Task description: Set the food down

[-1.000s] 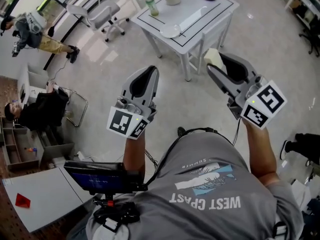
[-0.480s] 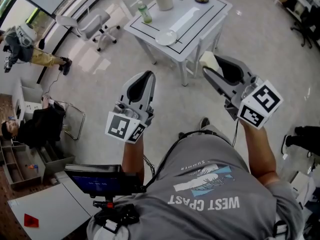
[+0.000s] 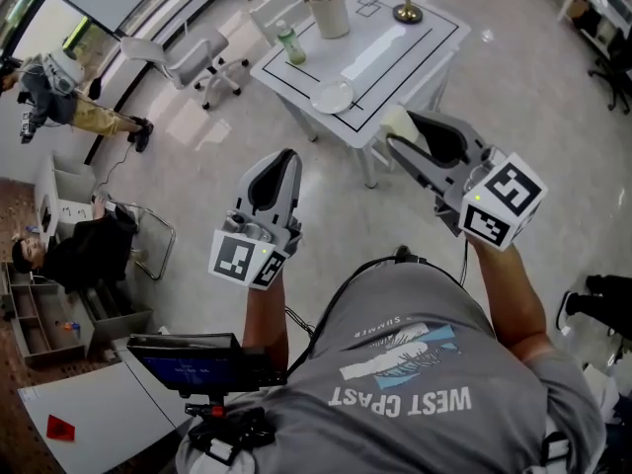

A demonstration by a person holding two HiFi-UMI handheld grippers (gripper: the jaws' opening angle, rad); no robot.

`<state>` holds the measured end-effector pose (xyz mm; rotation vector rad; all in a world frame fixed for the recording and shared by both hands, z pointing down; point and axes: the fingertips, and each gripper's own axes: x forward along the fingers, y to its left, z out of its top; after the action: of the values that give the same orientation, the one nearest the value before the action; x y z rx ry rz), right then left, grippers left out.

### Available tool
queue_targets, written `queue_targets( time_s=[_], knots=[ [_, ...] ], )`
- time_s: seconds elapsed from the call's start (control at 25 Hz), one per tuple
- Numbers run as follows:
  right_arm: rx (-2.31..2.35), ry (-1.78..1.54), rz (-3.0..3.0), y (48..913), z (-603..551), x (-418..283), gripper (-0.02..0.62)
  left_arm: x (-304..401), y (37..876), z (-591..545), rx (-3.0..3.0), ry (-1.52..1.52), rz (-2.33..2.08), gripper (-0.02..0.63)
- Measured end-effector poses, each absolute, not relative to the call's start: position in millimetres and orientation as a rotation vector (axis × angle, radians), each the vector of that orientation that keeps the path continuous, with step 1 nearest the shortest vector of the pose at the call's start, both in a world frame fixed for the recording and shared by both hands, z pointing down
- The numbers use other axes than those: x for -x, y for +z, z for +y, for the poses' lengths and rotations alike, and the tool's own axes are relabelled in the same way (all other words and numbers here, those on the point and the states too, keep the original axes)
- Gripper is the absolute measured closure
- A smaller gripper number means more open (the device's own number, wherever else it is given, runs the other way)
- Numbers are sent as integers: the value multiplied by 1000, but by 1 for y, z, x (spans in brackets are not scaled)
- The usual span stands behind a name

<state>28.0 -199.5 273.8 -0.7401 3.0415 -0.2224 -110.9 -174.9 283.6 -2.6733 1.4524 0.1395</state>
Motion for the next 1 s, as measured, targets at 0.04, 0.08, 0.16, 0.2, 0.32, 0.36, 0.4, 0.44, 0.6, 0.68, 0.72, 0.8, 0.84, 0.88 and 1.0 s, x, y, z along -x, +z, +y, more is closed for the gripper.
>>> queue_targets(
  time_s=[0.04,0.08,0.16,0.2,0.32,0.36,0.4,0.44,0.6,0.68,0.72,0.8,0.84,0.88,1.0],
  knots=[
    [729,-221,3044,272,-204,-30,430,108,283,-178,2669,138,1459,595],
    [719,-221,3047,272,-208,-32,430,104,283,-181,2665,134,1464,595],
    [697,-223,3053,274,-219,-38,430,97,284,-190,2654,124,1478,595],
    [686,-223,3056,276,-226,-42,430,94,284,-195,2647,124,1488,595],
    [671,-228,3060,281,-244,-48,430,87,288,-206,2637,122,1513,594],
    [669,-236,3060,283,-248,-48,430,86,290,-209,2641,116,1515,595],
    [668,-245,3060,285,-251,-48,430,85,292,-211,2646,107,1516,595],
    [666,-254,3062,287,-254,-47,430,85,293,-213,2650,98,1518,595],
    [672,-277,3074,293,-265,-39,430,96,296,-223,2657,100,1534,595],
    [689,-284,3074,295,-273,-32,430,101,299,-230,2669,104,1524,595],
    [697,-288,3074,296,-276,-28,430,104,301,-234,2677,103,1514,595],
    [705,-294,3076,299,-281,-18,430,113,303,-242,2689,101,1502,594],
    [711,-296,3078,299,-283,-12,430,119,303,-246,2693,103,1499,595],
    [720,-297,3078,299,-287,-6,430,125,302,-250,2697,108,1493,595],
    [762,-293,3075,298,-301,10,430,141,300,-264,2706,111,1463,595]
  ],
)
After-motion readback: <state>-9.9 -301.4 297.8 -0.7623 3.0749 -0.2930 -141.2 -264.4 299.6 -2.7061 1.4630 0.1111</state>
